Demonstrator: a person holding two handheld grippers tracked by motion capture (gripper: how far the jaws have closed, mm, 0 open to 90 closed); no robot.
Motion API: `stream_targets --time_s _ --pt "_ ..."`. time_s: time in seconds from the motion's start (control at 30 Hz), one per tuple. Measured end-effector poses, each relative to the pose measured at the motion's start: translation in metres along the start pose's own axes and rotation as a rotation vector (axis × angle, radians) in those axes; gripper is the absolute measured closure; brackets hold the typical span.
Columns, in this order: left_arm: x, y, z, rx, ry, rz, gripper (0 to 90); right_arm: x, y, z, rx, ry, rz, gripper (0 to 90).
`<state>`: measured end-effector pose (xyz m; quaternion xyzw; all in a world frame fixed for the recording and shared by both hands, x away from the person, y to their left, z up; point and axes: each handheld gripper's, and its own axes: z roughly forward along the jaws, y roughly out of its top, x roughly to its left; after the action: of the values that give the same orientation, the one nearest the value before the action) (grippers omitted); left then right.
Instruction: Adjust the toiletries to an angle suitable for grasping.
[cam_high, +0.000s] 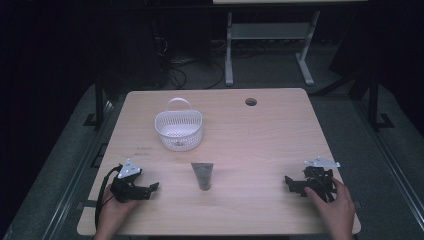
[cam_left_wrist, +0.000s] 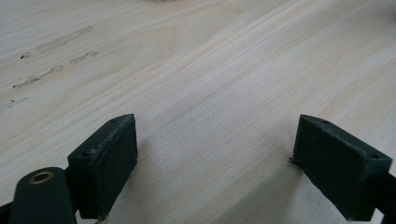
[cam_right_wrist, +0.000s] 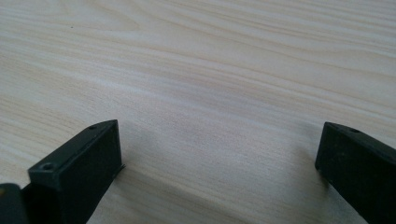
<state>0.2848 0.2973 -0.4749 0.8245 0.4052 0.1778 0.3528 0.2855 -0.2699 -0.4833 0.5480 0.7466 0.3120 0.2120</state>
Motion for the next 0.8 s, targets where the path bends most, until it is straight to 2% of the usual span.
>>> stream_targets --time_s 0.1,0.2,0.3,0.4,0.57,0.6,0.73,0.8 --pt "0.0 0.0 0.0 -0.004 -0.002 -0.001 14.7 0.0 0.0 0.0 0.0 0.0 0.0 0.0" --pt "-0.001 -0.001 -0.002 -0.019 -0.005 0.005 22.7 0.0 0.0 0.0 0.0 0.0 0.0 0.0" --pt "-0.002 0.0 -0.003 -0.013 -0.001 -0.002 26.2 0.0 0.0 0.0 0.0 0.0 0.0 0.0" --pt "-0.002 0.002 -0.005 -0.006 -0.023 -0.016 36.1 0.0 0.0 0.0 0.0 0.0 0.0 0.0" --pt "-0.003 0.004 -0.008 0.018 -0.048 -0.016 47.1 0.0 0.0 0.0 0.0 0.0 0.0 0.0" --pt "-0.003 0.006 -0.01 0.027 -0.058 -0.014 53.8 0.0 0.0 0.0 0.0 0.0 0.0 0.0" --pt "-0.003 0.008 -0.013 0.041 -0.074 -0.012 66.6 0.0 0.0 0.0 0.0 0.0 0.0 0.0" --pt "-0.005 0.01 -0.014 0.055 -0.083 -0.009 69.6 0.0 0.0 0.0 0.0 0.0 0.0 0.0"
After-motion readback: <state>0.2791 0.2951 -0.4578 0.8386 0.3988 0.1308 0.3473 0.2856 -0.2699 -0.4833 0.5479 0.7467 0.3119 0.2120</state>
